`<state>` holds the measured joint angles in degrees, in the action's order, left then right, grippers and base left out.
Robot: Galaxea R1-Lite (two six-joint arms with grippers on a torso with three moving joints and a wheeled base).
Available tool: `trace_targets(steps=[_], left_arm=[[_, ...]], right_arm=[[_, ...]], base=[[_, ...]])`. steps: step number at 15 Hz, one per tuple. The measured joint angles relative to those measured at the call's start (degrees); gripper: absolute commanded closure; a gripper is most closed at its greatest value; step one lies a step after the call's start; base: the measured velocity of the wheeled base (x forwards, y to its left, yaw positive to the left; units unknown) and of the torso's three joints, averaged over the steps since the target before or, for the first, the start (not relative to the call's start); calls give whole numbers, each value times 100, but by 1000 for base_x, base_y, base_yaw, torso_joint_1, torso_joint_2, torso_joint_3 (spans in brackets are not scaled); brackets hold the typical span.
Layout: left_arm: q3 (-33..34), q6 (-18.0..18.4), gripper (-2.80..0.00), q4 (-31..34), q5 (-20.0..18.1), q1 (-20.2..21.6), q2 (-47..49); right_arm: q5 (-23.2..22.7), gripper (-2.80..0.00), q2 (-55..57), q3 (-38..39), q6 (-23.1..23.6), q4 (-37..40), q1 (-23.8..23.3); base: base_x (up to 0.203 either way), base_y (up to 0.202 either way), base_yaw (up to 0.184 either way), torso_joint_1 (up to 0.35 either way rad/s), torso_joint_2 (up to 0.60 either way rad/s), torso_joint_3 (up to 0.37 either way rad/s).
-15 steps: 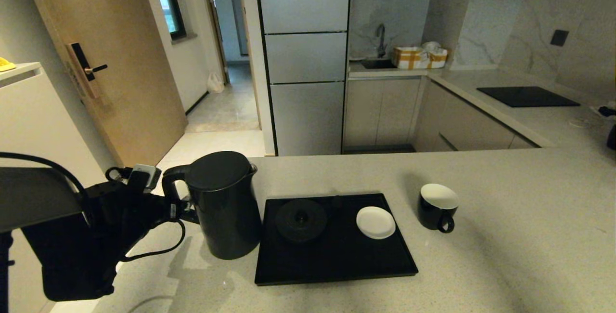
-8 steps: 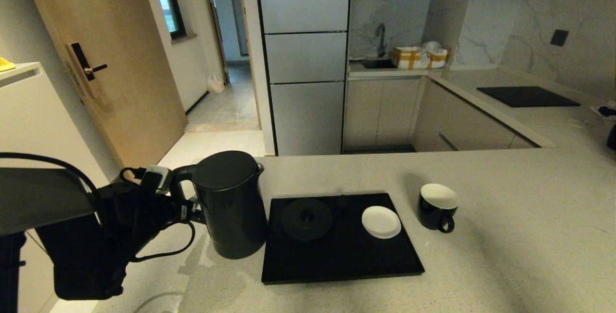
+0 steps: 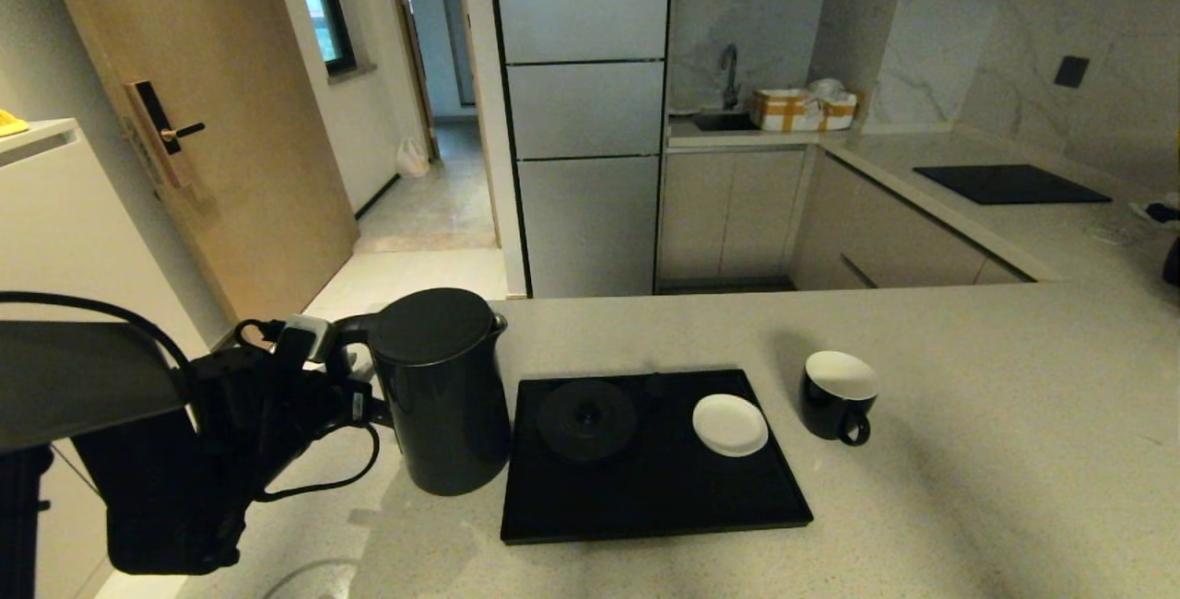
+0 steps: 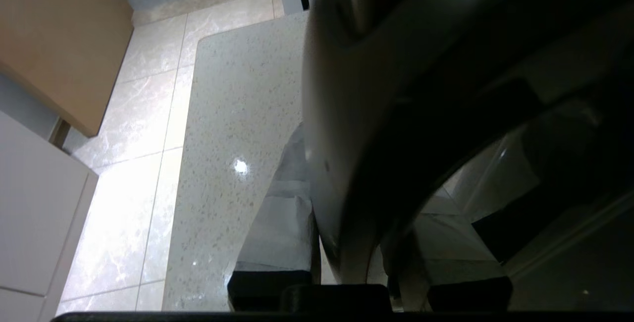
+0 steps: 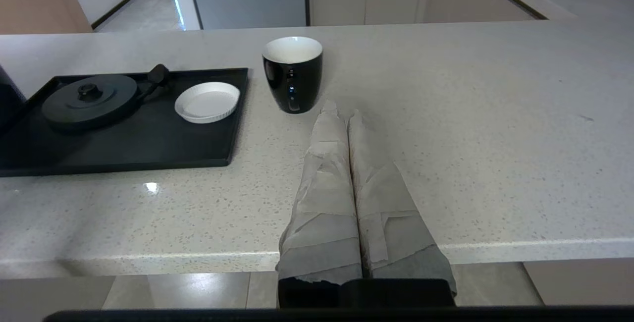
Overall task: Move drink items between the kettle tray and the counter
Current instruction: Return the kettle to its original position
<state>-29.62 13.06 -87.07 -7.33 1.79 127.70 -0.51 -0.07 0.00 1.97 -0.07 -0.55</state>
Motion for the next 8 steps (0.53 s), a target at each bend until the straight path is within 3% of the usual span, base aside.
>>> trace_targets(steps=[5, 8], left_arm=[[64, -261, 0, 0, 38, -45, -282], [102, -614, 0, 192, 296, -171, -623]], right_arm=[[7, 0, 0, 0, 1, 0, 4], [1, 0, 0, 0, 2, -2, 0]], base=[[0, 0, 0, 0, 0, 0], [0, 0, 0, 0, 0, 0]])
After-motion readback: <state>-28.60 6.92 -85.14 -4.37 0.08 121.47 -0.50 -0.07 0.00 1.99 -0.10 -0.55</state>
